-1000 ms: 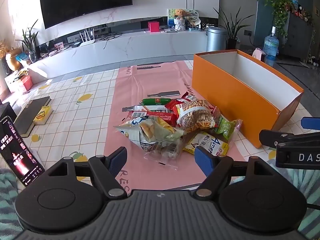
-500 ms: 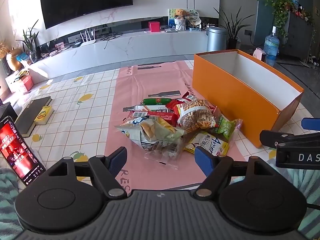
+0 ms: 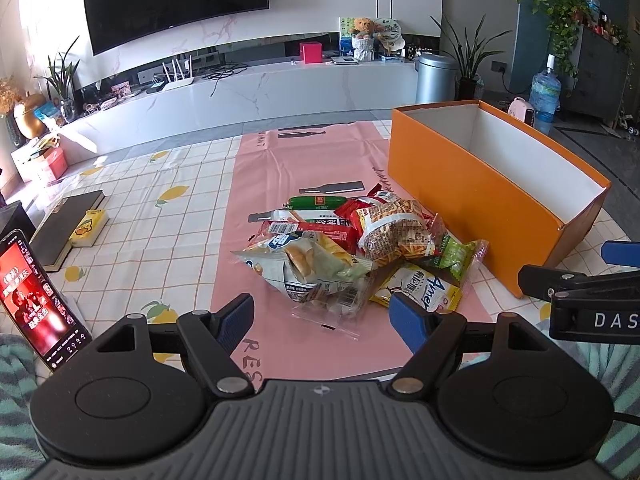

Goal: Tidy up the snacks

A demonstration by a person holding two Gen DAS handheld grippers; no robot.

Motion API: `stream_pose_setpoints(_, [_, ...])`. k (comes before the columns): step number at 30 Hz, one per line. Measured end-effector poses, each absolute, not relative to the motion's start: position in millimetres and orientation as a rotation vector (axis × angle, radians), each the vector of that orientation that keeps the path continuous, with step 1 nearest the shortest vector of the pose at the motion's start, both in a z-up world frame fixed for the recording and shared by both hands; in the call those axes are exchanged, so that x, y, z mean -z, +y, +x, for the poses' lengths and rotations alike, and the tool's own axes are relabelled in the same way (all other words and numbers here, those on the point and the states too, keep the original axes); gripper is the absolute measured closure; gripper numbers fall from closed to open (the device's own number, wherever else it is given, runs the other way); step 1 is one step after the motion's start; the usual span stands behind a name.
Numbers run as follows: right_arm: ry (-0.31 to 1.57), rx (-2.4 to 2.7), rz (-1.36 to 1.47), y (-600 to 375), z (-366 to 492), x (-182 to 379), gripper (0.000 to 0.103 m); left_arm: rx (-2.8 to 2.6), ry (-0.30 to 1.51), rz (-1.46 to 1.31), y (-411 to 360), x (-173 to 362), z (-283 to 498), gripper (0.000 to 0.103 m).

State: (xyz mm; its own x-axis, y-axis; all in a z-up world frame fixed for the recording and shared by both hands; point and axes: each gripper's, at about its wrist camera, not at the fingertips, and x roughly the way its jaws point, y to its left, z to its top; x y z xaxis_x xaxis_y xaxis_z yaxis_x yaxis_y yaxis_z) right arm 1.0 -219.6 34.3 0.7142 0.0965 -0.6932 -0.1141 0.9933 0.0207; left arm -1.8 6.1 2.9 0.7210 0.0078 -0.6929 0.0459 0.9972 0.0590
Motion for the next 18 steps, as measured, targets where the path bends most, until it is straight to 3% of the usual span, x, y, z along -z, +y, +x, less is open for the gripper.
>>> stream_pose_setpoints(5, [0.759, -0.125, -0.013, -218.4, 1.7, -33.1, 0.004, 0.042, 0.778, 0.047, 11.5, -0.3, 0.5, 0.013])
stream_pose_setpoints(9, [0.728, -0.152, -0.024, -214.5, 0.2, -30.2, 0.004, 0.062, 0.795, -0.011, 22.9, 2.1, 2.6, 0.025])
stream_pose_setpoints(13, [0.712, -0.188, -0.052, -206.3, 0.9, -24.4, 0.023, 0.095, 0.811, -0.112, 30.5, 7.0, 5.3, 0.034])
stream_pose_setpoints(18, [0.720, -0.216, -0.065, -197.6, 9.3, -15.1, 0.028, 0.094, 0.790, -0.167, 36.1, 10.4, 11.0, 0.034])
